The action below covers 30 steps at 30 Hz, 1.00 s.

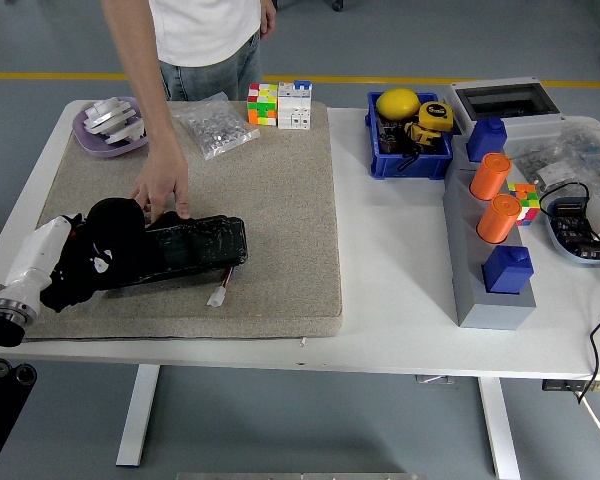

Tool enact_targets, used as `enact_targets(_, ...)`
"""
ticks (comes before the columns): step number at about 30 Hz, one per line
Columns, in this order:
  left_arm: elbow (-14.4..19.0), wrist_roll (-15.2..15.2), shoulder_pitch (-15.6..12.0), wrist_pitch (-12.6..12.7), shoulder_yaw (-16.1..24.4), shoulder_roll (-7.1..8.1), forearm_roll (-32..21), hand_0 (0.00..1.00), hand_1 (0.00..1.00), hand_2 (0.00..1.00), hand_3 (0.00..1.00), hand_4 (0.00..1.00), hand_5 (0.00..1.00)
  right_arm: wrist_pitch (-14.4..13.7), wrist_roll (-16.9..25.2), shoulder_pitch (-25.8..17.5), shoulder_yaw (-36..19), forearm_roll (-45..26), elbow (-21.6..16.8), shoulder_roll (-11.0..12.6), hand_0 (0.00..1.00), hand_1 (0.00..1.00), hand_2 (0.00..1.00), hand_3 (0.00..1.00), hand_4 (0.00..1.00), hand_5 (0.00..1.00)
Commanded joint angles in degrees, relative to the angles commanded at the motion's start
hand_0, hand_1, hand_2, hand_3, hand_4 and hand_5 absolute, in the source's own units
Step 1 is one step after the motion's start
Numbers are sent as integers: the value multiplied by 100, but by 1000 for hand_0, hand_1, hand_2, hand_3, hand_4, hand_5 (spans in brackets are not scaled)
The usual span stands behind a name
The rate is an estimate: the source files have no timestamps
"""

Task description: Pick the rag up,wipe the panel,place it on the desk

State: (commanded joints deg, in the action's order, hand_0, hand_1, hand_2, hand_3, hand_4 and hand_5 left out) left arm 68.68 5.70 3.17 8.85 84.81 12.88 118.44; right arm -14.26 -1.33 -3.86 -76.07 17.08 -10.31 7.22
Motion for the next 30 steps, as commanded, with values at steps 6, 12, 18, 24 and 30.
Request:
enact_targets(6, 32, -1, -85, -3, 55, 31, 25, 261, 310, 547, 522, 543, 2, 2, 3, -4, -19, 17, 0, -9, 813, 674, 680, 596, 979, 453)
enact_targets(12, 114, -11, -15, -2, -74, 19, 36, 261, 310, 547, 522, 545, 2, 0, -2, -6, 1, 5, 0, 2, 814, 674, 680, 594, 979, 451)
enact_targets(18, 66, -50, 218, -21, -413, -18, 15, 261, 311, 547, 523, 546, 2, -5, -11, 8, -29, 51, 0, 12, 814, 673, 680, 595, 979, 451)
enact_targets(24, -79, -77, 517, -46, -793, -181, -19, 261, 311, 546, 523, 548, 2, 0, -32, 12, -16, 77, 0, 17, 814, 673, 680, 594, 979, 451)
enact_targets(30, -177, -54, 783, -53, -1239, -254, -95, 261, 311, 545, 523, 552, 2, 15, -42, 20, 30, 65, 0, 36, 813, 673, 680, 595, 979, 451)
